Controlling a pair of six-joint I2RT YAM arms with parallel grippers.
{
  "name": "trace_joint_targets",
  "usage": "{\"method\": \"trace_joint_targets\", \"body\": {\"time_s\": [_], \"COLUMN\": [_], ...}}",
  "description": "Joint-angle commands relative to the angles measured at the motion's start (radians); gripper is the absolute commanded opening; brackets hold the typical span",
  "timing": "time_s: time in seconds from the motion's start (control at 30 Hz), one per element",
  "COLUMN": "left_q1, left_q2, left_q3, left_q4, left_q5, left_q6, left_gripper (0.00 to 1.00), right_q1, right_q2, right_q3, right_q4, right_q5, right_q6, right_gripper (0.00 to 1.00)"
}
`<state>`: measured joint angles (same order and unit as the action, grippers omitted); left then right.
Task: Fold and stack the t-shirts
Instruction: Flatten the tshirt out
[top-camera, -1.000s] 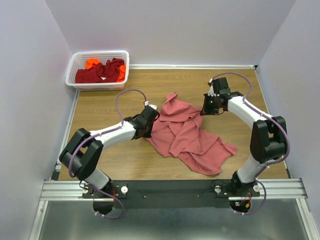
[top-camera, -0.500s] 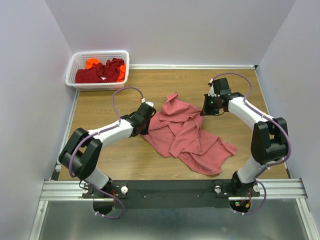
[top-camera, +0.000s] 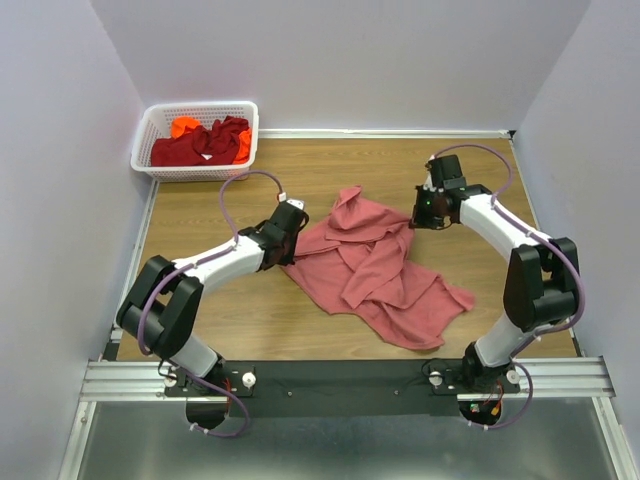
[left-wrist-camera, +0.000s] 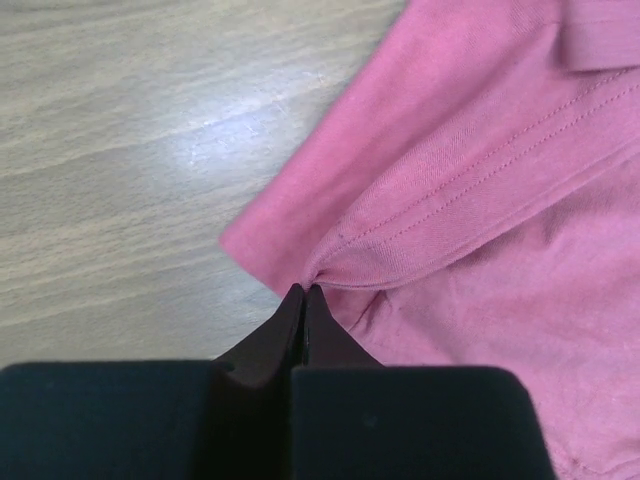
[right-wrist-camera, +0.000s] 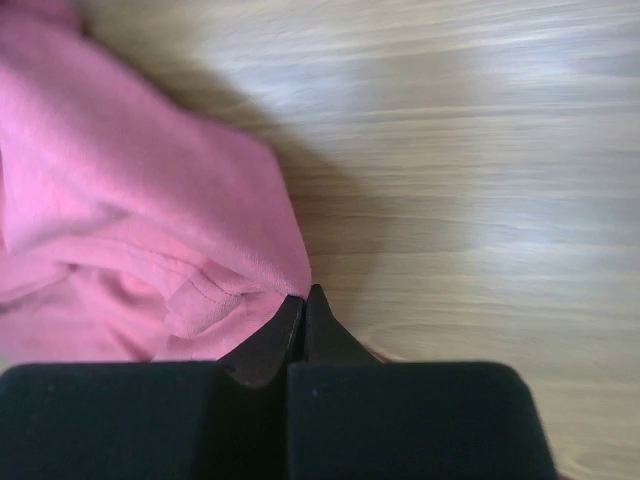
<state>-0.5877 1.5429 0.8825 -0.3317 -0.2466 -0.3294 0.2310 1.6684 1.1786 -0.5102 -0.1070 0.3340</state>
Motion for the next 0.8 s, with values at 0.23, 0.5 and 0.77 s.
{"method": "trace_joint_targets", "body": {"time_s": [0.23, 0.5, 0.77], "left_q1": [0.065, 0.063, 0.065], "left_q2": [-0.115, -0.093, -0.073], "left_q3": [0.013, 0.018, 0.033], "left_q4": [0.020, 0.068, 0.077], "left_q5": [-0.091, -0.030, -0.026], "left_q6": [-0.074, -0.046, -0.022], "left_gripper": [0.00, 0.00, 0.00], "right_q1": [-0.223, -0.031, 0.151], "right_q2": [-0.160, -0.191, -0.050], "right_q3": [-0.079, 0.027, 0.029], "right_q4": [-0.004, 0.022, 0.059], "right_q5": [0.389, 0.276, 0.072], "right_q6": [0.168, -0.001, 0.025], "right_gripper": [0.28, 0.50, 0.51]}}
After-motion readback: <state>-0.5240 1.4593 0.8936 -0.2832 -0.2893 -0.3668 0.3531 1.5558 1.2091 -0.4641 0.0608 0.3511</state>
